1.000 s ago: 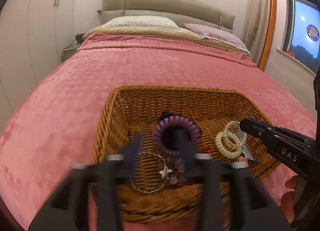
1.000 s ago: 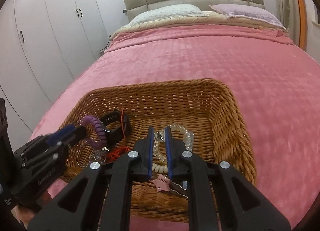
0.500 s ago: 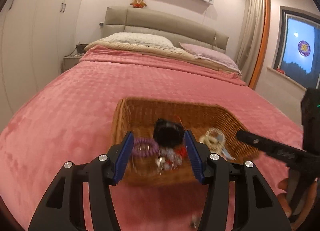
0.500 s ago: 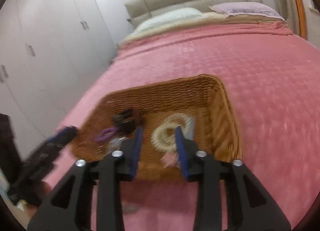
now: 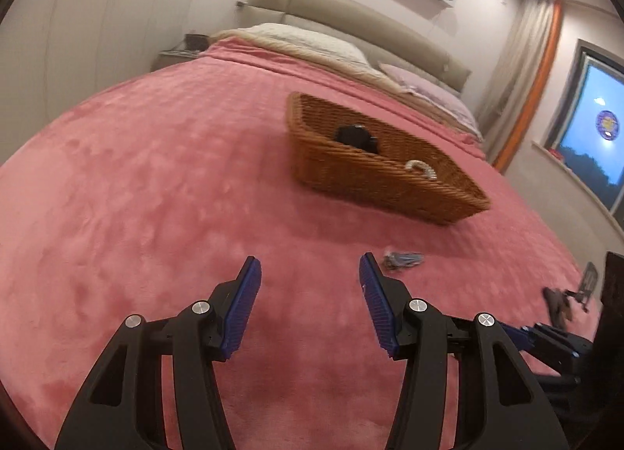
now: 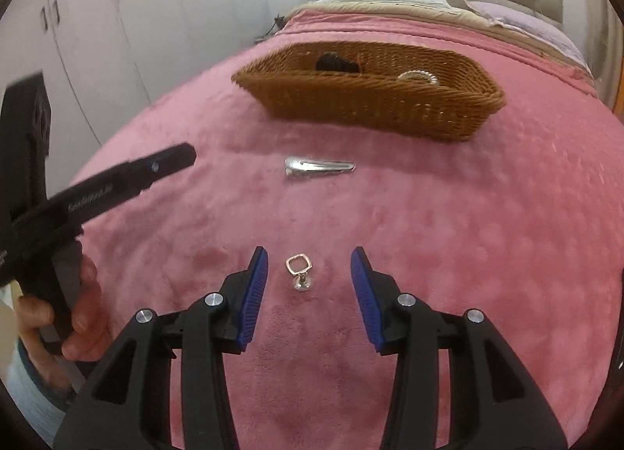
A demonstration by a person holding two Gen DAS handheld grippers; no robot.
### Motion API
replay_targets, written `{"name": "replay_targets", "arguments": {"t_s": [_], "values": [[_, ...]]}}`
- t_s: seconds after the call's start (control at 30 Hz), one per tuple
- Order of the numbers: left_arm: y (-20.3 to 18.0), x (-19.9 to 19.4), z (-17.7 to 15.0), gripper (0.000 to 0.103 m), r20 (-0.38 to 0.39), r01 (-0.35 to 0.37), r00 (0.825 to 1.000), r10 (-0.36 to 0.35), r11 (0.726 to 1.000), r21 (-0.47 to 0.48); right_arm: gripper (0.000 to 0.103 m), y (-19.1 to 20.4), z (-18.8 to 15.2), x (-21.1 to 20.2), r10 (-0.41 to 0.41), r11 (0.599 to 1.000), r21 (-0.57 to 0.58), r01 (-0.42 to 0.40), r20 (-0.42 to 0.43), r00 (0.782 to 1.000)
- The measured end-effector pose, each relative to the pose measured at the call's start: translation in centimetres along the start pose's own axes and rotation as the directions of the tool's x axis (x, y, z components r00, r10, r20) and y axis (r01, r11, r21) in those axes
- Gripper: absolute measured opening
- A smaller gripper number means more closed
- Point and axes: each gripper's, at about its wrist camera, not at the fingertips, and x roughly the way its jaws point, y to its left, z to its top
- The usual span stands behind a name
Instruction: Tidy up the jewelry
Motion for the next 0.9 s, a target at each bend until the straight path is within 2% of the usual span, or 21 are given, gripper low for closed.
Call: {"name": "replay_targets", "arguments": {"t_s": [0.1,0.17,0.23,0.3,0.33,0.4,0.43,0.47,0.53,0.6,0.63,0.73,0.8,0.9], "values": [[0.2,0.4,0.0,0.05,-0.005,-0.006,1.0,0.006,1.0,-0.016,0.041,0.1,-0.6,1.2,-0.004,1.0,-0.019,0.003,-0.019,1.0],[-0.3,0.4,0.2,0.05,-0.001,0.002,1.0,-0.002,1.0,0.014,0.036,0.4,-0.7,1.0,-0.012,0.999,-0.032,0.012,-0.012,1.0],[-1.1,0.4,0.1,0.05,-0.008,0.012,1.0,-0.011,0.998,0.057,0.024,0.7,-0.8,0.9,-0.027,0.999,-0.045,0.026,-0.012,1.0],[-1.5,0.8,0.2,0.045,-0.042,0.037,0.999,-0.033,0.995,0.092,0.017,0.4,-0.7,1.0,-0.013,0.999,-0.043,0.012,-0.015,1.0],[-1.6,0.9,0.4,0.041,-0.056,0.052,0.997,-0.047,0.993,0.102,0.016,0.2,-0.7,1.0,0.007,0.999,-0.038,-0.008,-0.019,1.0],[-1.8,1.5,1.2,0.041,-0.089,0.085,0.993,-0.074,0.989,0.118,0.015,0.0,-0.6,1.1,0.015,0.999,-0.03,-0.016,-0.032,0.999],[-2.0,1.8,1.4,0.041,-0.113,0.116,0.988,-0.102,0.985,0.126,0.01,0.0,-0.6,1.1,0.016,0.999,-0.032,-0.017,-0.035,0.999],[-2.2,2.4,1.7,0.041,-0.158,0.167,0.977,-0.145,0.977,0.135,0.009,0.0,-0.6,1.1,0.004,1.0,-0.031,-0.005,-0.034,0.999],[-2.7,3.2,1.6,0.041,-0.2,0.207,0.964,-0.173,0.965,0.163,0.009,-0.3,-0.6,1.0,-0.032,0.999,-0.006,0.032,-0.022,0.999],[-3.7,4.3,1.6,0.041,-0.238,0.221,0.957,-0.168,0.951,0.215,0.009,-1.4,-0.3,1.1,-0.067,0.996,0.052,0.067,-0.019,0.998],[-4.3,4.8,1.6,0.041,-0.248,0.221,0.955,-0.16,0.945,0.242,0.009,-2.6,-0.1,1.1,-0.093,0.989,0.116,0.095,-0.018,0.996],[-5.7,6.2,1.8,0.041,-0.284,0.24,0.947,-0.153,0.922,0.303,0.009,-6.0,0.0,1.1,-0.078,0.961,0.265,0.077,-0.008,0.997],[-6.8,7.4,1.8,0.043,-0.302,0.231,0.946,-0.12,0.902,0.365,0.009,-6.7,-0.1,1.1,-0.051,0.956,0.289,0.049,0.0,0.999],[-7.8,9.1,2.0,0.043,-0.318,0.209,0.945,-0.074,0.886,0.415,0.009,-6.4,-0.1,1.1,-0.066,0.961,0.269,0.064,-0.001,0.998]]}}
